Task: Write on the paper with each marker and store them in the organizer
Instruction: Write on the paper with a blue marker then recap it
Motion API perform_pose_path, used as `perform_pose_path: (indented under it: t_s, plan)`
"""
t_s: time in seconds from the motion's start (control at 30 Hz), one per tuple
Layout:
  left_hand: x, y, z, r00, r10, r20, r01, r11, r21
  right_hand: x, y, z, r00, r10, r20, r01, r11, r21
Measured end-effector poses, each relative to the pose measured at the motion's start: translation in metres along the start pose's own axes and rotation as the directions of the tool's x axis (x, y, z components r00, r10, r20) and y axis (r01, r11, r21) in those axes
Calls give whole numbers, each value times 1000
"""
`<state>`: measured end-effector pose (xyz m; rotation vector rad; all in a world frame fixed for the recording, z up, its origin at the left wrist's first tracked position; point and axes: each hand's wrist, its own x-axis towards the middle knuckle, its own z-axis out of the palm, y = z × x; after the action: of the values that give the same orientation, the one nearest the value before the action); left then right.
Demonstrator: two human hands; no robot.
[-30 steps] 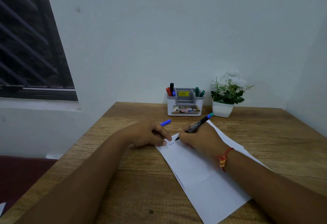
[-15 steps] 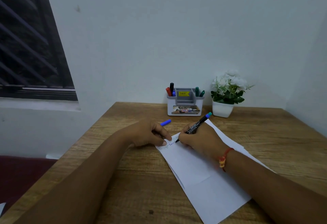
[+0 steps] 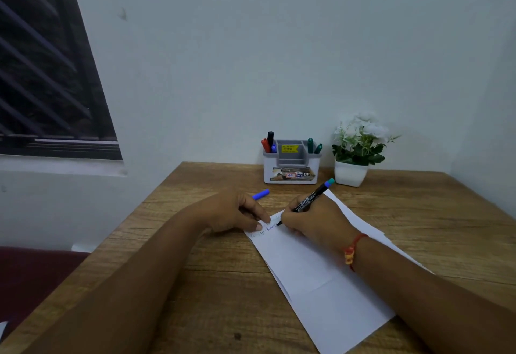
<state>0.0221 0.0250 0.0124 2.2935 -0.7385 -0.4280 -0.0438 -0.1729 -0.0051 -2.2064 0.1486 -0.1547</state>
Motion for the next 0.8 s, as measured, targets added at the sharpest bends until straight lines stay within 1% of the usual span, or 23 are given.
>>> perform_pose_path:
  t_s: [0.1, 0.23, 0.37, 0.5, 0.57, 0.63, 0.73, 0.8]
  plan:
    - [0, 0, 0, 1000, 2, -4, -2, 1000, -3, 0, -1, 0, 1000, 6, 16, -6, 1000, 1]
    - [0, 0, -1, 1000, 1, -2, -1, 1000, 13, -6, -4, 3, 995, -51, 82, 52, 999, -8]
    - [-1, -2, 0, 1000, -9, 8, 9, 1000, -18, -4, -4, 2, 1000, -12, -25, 11, 1000, -24]
    - [-1, -1, 0, 1000, -11, 5, 11, 1000, -15, -1, -3, 3, 1000, 21, -4, -21, 999, -25]
    - [-1, -1, 0, 1000, -3, 3, 3, 1000, 0, 1, -1, 2, 999, 44, -14, -44, 998, 38]
    - [0, 1, 0, 1000, 2, 9, -2, 1000, 4, 2, -1, -3, 997, 70, -31, -63, 984, 169]
    - [-1, -1, -3, 1000, 8, 9, -8, 999, -33, 0, -3, -12, 994, 58, -90, -31, 960, 278]
    - [-1, -2, -2, 997, 9, -73, -13, 998, -57, 0, -4, -17, 991, 26, -131, 15, 952, 306]
